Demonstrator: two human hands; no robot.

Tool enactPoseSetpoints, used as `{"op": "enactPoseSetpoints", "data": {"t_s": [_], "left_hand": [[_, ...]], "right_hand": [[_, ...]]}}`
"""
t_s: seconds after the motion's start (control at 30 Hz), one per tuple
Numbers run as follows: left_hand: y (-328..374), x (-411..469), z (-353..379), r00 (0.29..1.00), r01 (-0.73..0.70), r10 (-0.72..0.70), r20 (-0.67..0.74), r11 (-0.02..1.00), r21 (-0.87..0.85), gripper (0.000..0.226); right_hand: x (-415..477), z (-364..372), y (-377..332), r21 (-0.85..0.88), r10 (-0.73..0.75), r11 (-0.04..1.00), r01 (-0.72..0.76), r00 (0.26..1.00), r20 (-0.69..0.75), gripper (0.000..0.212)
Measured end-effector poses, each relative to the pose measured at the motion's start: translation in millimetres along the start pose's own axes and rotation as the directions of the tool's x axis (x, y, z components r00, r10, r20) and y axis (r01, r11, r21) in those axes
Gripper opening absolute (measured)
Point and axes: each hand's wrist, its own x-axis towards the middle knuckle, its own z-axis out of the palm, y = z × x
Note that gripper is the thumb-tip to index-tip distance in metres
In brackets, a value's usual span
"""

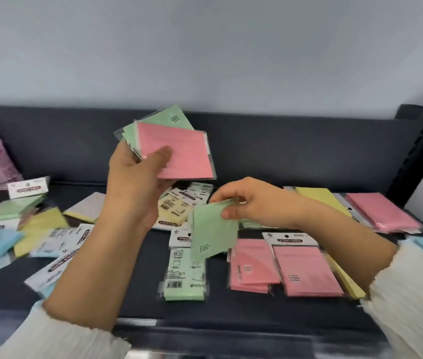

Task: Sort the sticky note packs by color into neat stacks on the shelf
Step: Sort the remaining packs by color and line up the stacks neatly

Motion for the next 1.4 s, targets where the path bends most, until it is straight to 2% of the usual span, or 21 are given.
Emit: {"op": "enactPoseSetpoints", "data": {"t_s": [0.13, 0.33, 0.43, 0.5, 0.63, 0.7, 0.77, 0.83, 0.9, 1.0, 1.1, 1.2, 1.3, 1.4], "left_hand": [[2, -5, -9, 0.997, -0.033, 0.035, -0.074, 0.999, 0.032, 0.03], [1, -29, 3, 0.985, -0.06, 0.067, -0.159, 0.997, 0.047, 0.025], [2, -47, 11, 0.973, -0.095, 0.105, -0.207, 0.994, 0.057, 0.02], [3, -61, 12, 0.959, -0.118, 0.133, -0.249, 0.99, 0.073, 0.021], [12, -90, 4, 0.914, -0.153, 0.182, -0.362, 0.982, 0.107, 0.02], [15, -102, -3, 0.882, -0.187, 0.22, -0.416, 0.975, 0.119, 0.021], [20, -111, -8, 0.839, -0.228, 0.261, -0.477, 0.965, 0.128, 0.022], [25, -116, -13, 0.8, -0.26, 0.285, -0.528, 0.958, 0.123, 0.023], [29, -120, -18, 0.768, -0.28, 0.306, -0.562, 0.951, 0.134, 0.024], [36, -121, -29, 0.759, -0.284, 0.303, -0.577, 0.951, 0.126, 0.023], [40, -120, -44, 0.743, -0.271, 0.277, -0.609, 0.957, 0.105, 0.023], [40, -118, -58, 0.742, -0.252, 0.263, -0.617, 0.962, 0.106, 0.024], [40, -114, -63, 0.76, -0.239, 0.254, -0.598, 0.965, 0.106, 0.025], [38, -107, -67, 0.774, -0.238, 0.256, -0.58, 0.965, 0.108, 0.024]], "right_hand": [[18, 3, 0, -0.123, -0.054, 0.989, 0.078, 0.981, 0.187, 0.023], [14, 0, 2, -0.17, -0.087, 0.974, 0.148, 0.943, 0.321, 0.026], [15, 9, -3, -0.272, -0.196, 0.914, 0.302, 0.914, 0.355, 0.028], [17, 15, -6, -0.271, -0.266, 0.889, 0.37, 0.897, 0.353, 0.028], [22, 6, -3, -0.254, -0.284, 0.876, 0.411, 0.864, 0.416, 0.028], [26, -7, -5, -0.16, -0.288, 0.914, 0.372, 0.875, 0.389, 0.026], [31, -8, -9, 0.044, -0.32, 0.946, 0.321, 0.904, 0.282, 0.023], [39, 6, -16, 0.08, -0.325, 0.946, 0.315, 0.929, 0.178, 0.022], [51, 28, -23, -0.006, -0.323, 0.945, 0.328, 0.935, 0.146, 0.023], [66, 55, -34, -0.091, -0.365, 0.918, 0.386, 0.912, 0.187, 0.029], [74, 68, -44, -0.155, -0.349, 0.897, 0.415, 0.878, 0.328, 0.03], [78, 78, -46, -0.249, -0.265, 0.873, 0.419, 0.837, 0.478, 0.03], [80, 81, -39, -0.354, -0.223, 0.841, 0.41, 0.857, 0.464, 0.04], [67, 62, -38, -0.406, -0.288, 0.787, 0.464, 0.859, 0.423, 0.045]]}}
